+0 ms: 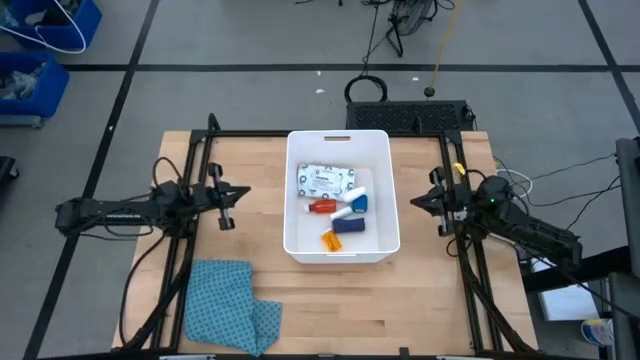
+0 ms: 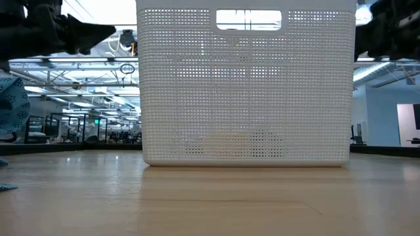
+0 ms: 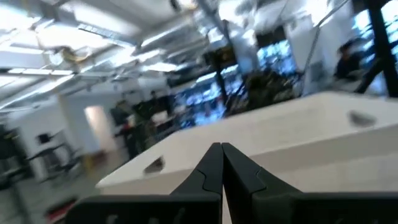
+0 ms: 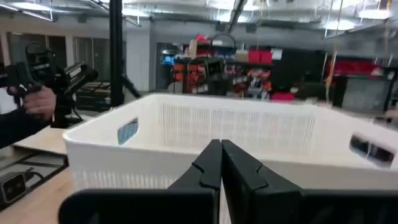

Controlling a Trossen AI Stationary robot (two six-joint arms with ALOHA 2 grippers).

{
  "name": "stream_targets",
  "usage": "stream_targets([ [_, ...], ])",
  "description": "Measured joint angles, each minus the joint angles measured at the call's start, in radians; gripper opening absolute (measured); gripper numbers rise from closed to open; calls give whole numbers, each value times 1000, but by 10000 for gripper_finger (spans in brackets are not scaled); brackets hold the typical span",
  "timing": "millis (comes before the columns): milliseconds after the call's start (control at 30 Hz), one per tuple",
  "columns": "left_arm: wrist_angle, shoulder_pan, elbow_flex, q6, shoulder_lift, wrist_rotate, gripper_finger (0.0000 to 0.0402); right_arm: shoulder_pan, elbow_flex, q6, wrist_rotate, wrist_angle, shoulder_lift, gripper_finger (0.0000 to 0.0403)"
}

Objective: Pick & place medical supplies in basket/bin
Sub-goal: Return to Home Position

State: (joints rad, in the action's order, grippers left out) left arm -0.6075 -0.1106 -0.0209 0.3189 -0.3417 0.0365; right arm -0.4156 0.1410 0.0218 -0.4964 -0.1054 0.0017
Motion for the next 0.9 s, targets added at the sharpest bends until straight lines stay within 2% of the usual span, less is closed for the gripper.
stream_targets([
  [67, 81, 5, -4, 17, 42, 40, 1, 6, 9, -27, 38, 25, 0, 0],
  [167, 165, 8, -4, 28, 85, 21, 1, 8, -12, -57, 55, 50, 1, 0],
  [433, 192, 9, 11, 41, 108, -31, 1, 12, -84, -80, 55, -85, 0, 0],
  [667, 248, -7, 10, 46, 107, 9, 1, 12, -86, -98, 80, -59, 2, 0],
  [900, 248, -29, 10, 32, 107, -35, 1, 12, -125, -112, 84, -111, 1, 0],
])
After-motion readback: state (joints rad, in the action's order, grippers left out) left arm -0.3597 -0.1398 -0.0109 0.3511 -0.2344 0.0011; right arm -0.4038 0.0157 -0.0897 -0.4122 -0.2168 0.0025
